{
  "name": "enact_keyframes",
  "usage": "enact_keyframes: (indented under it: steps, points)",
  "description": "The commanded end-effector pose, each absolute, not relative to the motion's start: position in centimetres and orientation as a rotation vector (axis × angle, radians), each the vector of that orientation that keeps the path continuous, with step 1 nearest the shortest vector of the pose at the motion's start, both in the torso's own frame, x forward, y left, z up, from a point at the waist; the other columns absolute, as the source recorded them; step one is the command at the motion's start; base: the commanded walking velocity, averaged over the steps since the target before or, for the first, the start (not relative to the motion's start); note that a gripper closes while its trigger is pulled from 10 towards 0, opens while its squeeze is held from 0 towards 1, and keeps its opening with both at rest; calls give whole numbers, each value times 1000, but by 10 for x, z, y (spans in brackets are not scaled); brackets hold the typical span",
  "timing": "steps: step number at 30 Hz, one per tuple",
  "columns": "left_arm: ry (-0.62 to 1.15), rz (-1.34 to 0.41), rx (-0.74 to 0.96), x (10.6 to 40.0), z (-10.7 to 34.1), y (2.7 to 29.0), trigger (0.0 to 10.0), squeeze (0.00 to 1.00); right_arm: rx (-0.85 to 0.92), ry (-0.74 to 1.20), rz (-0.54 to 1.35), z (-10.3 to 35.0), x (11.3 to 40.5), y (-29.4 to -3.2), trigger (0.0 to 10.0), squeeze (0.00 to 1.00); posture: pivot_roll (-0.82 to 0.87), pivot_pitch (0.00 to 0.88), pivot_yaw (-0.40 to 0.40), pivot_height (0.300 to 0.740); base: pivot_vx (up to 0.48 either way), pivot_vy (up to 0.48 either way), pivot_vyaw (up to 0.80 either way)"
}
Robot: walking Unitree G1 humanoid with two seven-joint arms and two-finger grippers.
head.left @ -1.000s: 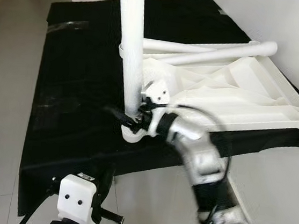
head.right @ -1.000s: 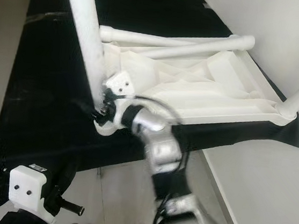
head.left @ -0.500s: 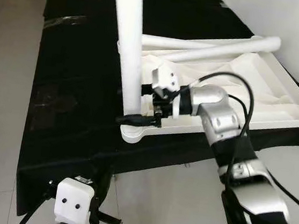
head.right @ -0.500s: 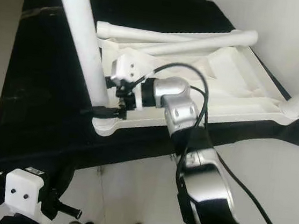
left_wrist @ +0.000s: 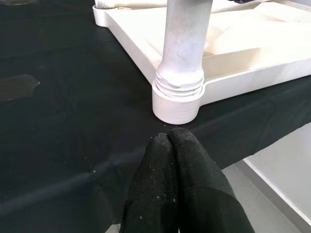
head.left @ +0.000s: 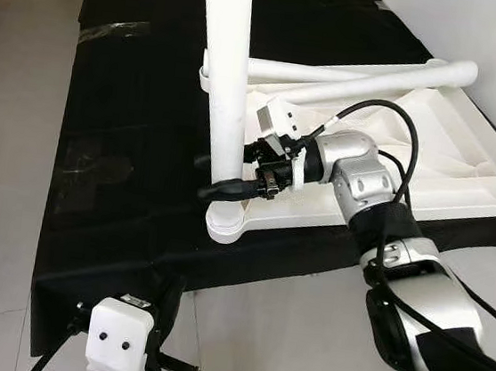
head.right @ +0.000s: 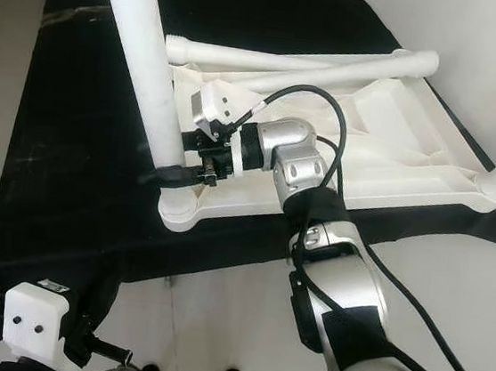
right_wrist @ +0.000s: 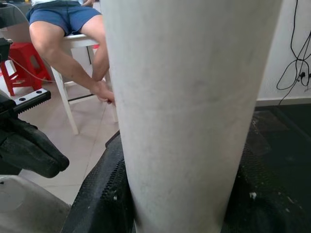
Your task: Building children table
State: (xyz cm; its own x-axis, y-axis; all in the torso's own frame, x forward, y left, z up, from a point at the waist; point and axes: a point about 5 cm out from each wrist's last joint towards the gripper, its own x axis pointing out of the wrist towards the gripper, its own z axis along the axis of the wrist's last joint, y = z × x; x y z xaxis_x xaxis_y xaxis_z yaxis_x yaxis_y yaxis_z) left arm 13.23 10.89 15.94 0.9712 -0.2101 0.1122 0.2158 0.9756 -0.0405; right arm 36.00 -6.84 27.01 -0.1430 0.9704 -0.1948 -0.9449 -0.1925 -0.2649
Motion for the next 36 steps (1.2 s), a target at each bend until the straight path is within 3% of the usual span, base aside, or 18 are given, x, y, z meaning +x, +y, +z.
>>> enact_keyframes:
  steps: [1, 6, 11, 12, 13, 14, 15, 16, 18, 26, 27, 30, 31, 33, 34, 36]
  points:
    - [-83, -237, -73, 129, 157, 103, 10000, 0, -360, -93, 1765, 268, 358, -70, 0, 0, 15, 247, -12, 740, 0, 0, 0]
    - [-84, -239, -77, 130, 156, 103, 10000, 0, -355, -140, 1605, 262, 361, -85, 0, 0, 2, 245, -18, 740, 0, 0, 0]
    - [-87, -236, -78, 131, 157, 105, 10000, 0, -216, -139, 1277, 234, 352, -91, 0, 0, -18, 249, -24, 740, 0, 0, 0]
    - [-87, -236, -77, 131, 157, 107, 10000, 0, -226, -116, 1023, 217, 350, -88, 0, 0, -19, 250, -17, 740, 0, 0, 0]
    - [-88, -236, -76, 132, 157, 107, 10000, 0, -290, -115, 643, 207, 349, -98, 0, 0, -19, 250, -17, 740, 0, 0, 0]
    - [-88, -237, -76, 132, 156, 108, 10000, 0, -222, -83, 498, 195, 334, -99, 0, 0, -28, 249, -10, 740, 0, 0, 0]
    - [-87, -240, -75, 133, 156, 109, 10000, 0, -247, -62, 508, 181, 315, -87, 0, 0, -31, 246, -1, 740, 0, 0, 0]
    - [-87, -240, -75, 133, 156, 109, 10000, 0, -247, -62, 508, 181, 315, -87, 0, 0, -31, 246, -1, 740, 0, 0, 0]
    - [-85, -245, -76, 135, 155, 110, 10000, 0, -225, -41, 686, 168, 294, -57, 0, 0, -30, 232, 7, 740, 0, 0, 0]
    - [-86, -241, -77, 138, 153, 110, 10000, 0, -216, -65, 768, 176, 308, -39, 0, 0, -20, 215, -3, 740, 0, 0, 0]
    - [-88, -236, -75, 139, 153, 111, 10000, 0, -195, -52, 815, 180, 311, -36, 10000, 0, -19, 215, -3, 740, 0, 0, 0]
    - [-91, -232, -73, 139, 153, 111, 10000, 0, -112, -61, 888, 199, 307, -31, 10000, 0, -17, 211, -5, 740, 0, 0, 0]
    - [-92, -234, -74, 139, 153, 111, 10000, 0, -88, -90, 948, 208, 310, -32, 10000, 1000, -16, 211, -5, 740, 0, 0, 0]
    - [-92, -235, -74, 140, 153, 111, 10000, 0, -75, -111, 994, 214, 311, -32, 10000, 1000, -16, 211, -5, 740, 0, 0, 0]
    - [-92, -239, -76, 139, 154, 110, 10000, 0, -98, -172, 1199, 227, 312, -32, 10000, 1000, -17, 213, 0, 740, 0, 0, 0]
    - [-92, -240, -76, 139, 154, 110, 10000, 0, -110, -185, 1262, 230, 313, -32, 10000, 1000, -15, 214, 0, 740, 0, 0, 0]
